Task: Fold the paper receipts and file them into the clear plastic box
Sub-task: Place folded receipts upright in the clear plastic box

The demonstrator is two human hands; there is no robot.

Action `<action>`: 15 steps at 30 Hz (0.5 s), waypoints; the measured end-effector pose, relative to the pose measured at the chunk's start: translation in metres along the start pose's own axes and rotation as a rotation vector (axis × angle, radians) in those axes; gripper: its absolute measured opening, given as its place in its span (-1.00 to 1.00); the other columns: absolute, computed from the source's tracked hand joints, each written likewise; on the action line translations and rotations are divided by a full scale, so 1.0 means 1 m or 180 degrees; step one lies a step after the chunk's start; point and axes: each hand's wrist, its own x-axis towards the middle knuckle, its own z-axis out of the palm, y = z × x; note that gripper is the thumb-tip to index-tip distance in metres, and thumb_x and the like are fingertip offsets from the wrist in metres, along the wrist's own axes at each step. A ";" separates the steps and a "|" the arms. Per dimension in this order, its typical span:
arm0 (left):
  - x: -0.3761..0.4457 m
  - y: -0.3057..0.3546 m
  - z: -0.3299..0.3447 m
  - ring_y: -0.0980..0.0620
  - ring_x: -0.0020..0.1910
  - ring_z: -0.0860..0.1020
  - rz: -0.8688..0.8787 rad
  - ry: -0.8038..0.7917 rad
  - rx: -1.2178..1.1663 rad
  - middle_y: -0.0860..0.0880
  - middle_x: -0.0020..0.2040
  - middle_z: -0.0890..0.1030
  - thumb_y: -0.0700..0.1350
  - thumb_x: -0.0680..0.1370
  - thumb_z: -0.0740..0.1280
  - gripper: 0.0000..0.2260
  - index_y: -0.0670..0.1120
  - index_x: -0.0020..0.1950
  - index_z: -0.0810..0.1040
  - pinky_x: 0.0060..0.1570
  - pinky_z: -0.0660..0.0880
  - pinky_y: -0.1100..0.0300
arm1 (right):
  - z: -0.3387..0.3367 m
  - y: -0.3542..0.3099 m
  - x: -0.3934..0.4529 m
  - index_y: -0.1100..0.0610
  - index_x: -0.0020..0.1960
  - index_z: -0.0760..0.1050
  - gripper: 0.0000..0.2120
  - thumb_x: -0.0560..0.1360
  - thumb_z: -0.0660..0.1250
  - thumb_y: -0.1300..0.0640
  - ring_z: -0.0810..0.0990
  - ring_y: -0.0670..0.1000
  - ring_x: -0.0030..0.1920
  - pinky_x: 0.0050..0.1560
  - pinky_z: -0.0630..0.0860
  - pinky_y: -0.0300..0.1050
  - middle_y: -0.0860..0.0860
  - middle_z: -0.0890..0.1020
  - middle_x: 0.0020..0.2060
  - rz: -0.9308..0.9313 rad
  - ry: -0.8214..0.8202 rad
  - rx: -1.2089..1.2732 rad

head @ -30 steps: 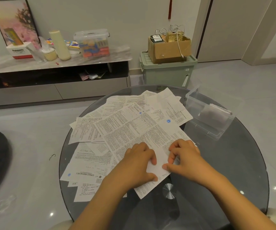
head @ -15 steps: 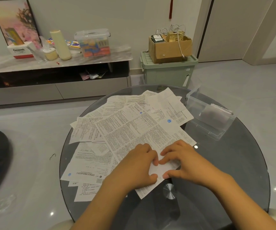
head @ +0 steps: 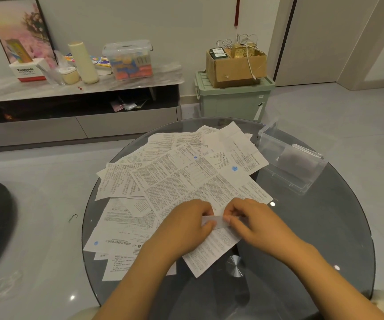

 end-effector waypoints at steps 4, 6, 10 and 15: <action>0.003 -0.002 0.006 0.14 -0.11 0.41 -0.0167 0.0140 -0.0059 0.10 0.00 0.40 -0.06 0.56 0.28 -0.90 0.04 0.04 0.40 -0.15 0.32 0.29 | 0.011 0.000 0.004 -0.08 0.10 0.44 -0.82 0.50 0.30 0.02 0.44 -0.11 -0.09 -0.07 0.42 -0.20 -0.11 0.51 -0.17 0.0240 0.0269 -0.0009; 0.004 -0.003 0.009 0.14 -0.04 0.41 -0.0203 0.0112 -0.0075 0.09 0.07 0.38 -0.07 0.55 0.29 -0.82 0.03 0.14 0.39 -0.06 0.38 0.26 | 0.013 0.000 0.005 -0.08 0.14 0.44 -0.75 0.48 0.34 0.03 0.41 -0.11 -0.07 -0.06 0.38 -0.24 -0.15 0.48 -0.19 0.0297 0.0368 -0.0007; 0.005 -0.005 0.009 0.11 0.13 0.37 -0.0280 0.0126 0.0010 0.06 0.16 0.36 -0.06 0.54 0.32 -0.71 0.02 0.24 0.37 0.05 0.38 0.25 | 0.015 0.002 0.007 -0.10 0.17 0.45 -0.72 0.47 0.36 0.02 0.32 -0.12 0.01 0.01 0.27 -0.27 -0.14 0.44 -0.07 0.0334 0.0358 -0.0160; 0.006 -0.007 0.006 0.09 0.07 0.40 -0.0464 0.0001 -0.0046 0.07 0.09 0.41 -0.07 0.52 0.36 -0.72 0.02 0.20 0.41 0.04 0.41 0.21 | 0.014 0.005 0.007 -0.10 0.09 0.55 -0.81 0.47 0.36 0.02 0.26 -0.14 0.04 0.03 0.19 -0.30 -0.11 0.41 -0.01 0.0349 0.0329 -0.0230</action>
